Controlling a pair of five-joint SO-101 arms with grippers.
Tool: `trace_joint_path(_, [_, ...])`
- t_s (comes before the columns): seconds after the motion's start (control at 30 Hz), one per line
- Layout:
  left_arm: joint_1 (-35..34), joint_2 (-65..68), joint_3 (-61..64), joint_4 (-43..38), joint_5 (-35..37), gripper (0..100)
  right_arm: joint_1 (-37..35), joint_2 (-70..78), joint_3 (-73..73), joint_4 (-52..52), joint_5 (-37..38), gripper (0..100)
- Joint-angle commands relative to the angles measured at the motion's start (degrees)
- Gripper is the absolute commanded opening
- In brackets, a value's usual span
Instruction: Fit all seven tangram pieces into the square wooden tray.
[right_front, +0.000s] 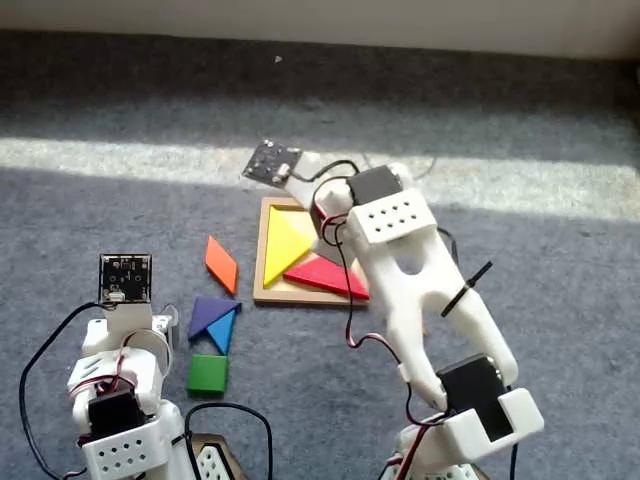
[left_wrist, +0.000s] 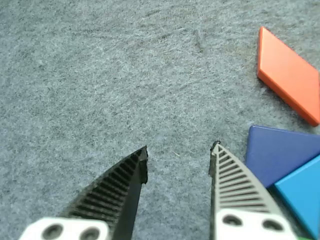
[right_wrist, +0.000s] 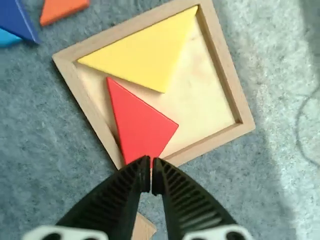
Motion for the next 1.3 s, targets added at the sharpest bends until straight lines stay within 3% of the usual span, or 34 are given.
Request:
trace_joint_path(0.0, [-0.13, -0.4, 1.01, -1.76, 0.26, 21, 2.51, -1.45, 2.07, -4.7, -6.33, 1.5])
trace_joint_path(0.13, [-0.13, -0.4, 1.01, -1.76, 0.26, 21, 3.12, -0.04, 7.6, -12.26, -11.25, 1.5])
trace_joint_path(0.37, [-0.13, -0.4, 1.01, -1.67, 0.26, 21, 3.12, 6.81, 13.85, -23.96, -11.87, 1.5])
trace_joint_path(0.5, [-0.13, -0.4, 1.01, -1.67, 0.26, 21, 2.68, 12.35, 13.58, -24.04, -11.78, 1.5])
trace_joint_path(0.9, [-0.13, -0.4, 1.01, -1.67, 0.26, 21, -7.87, 13.41, 13.67, -18.77, -11.96, 1.5])
trace_joint_path(1.1, [-0.13, -0.4, 1.01, -1.67, 0.26, 21, -6.99, 5.49, 14.02, -18.68, -12.22, 1.5])
trace_joint_path(1.27, [-0.13, -0.4, 1.01, -1.67, 0.26, 21, -1.71, -1.71, 16.92, -19.12, -14.33, 1.5])
